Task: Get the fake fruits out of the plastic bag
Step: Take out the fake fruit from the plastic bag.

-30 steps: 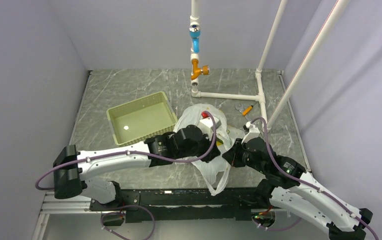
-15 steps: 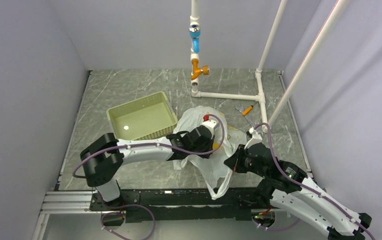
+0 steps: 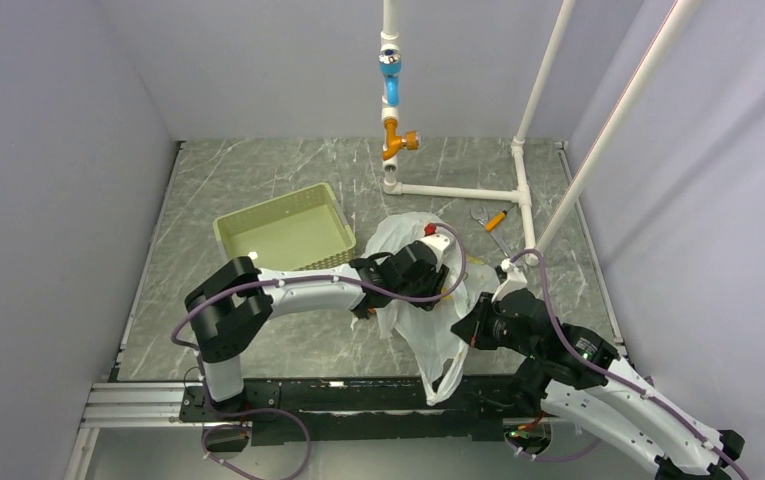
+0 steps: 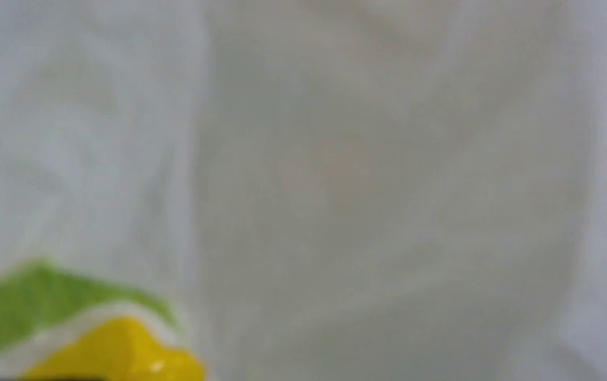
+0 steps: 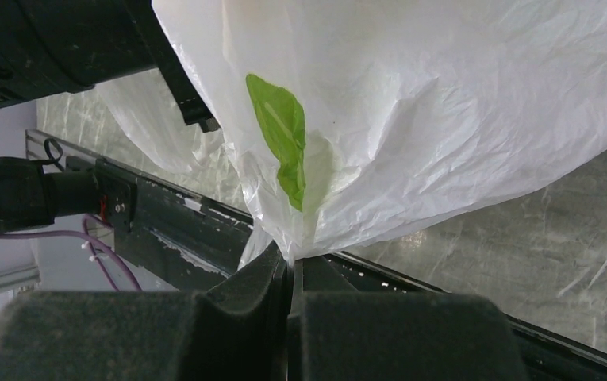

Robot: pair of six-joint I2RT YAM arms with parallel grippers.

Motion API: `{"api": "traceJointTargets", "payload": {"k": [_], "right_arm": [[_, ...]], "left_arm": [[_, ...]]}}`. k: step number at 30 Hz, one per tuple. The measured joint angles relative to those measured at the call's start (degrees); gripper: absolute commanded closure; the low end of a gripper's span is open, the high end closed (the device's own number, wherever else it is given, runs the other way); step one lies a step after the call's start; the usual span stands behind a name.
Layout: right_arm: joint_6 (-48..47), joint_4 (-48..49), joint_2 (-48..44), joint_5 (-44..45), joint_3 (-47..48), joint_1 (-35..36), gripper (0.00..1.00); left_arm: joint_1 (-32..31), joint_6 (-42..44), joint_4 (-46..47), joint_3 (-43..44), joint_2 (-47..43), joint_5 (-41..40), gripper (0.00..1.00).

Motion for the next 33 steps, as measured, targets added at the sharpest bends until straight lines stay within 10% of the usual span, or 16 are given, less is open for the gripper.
{"api": "traceJointTargets", "payload": {"k": [10, 33], "right_arm": [[-0.22, -1.25, -0.66, -0.44, 0.0, 0.0, 0.98], [-0.22, -1.36, 0.35, -0.7, -0.96, 0.0, 0.98]], "left_arm": [[1.57, 0.63, 1.53, -4.04, -7.32, 2.21, 0.53], [-0.04, 4.17, 0.92, 4.44, 5.99, 0.33, 0.34]]}}
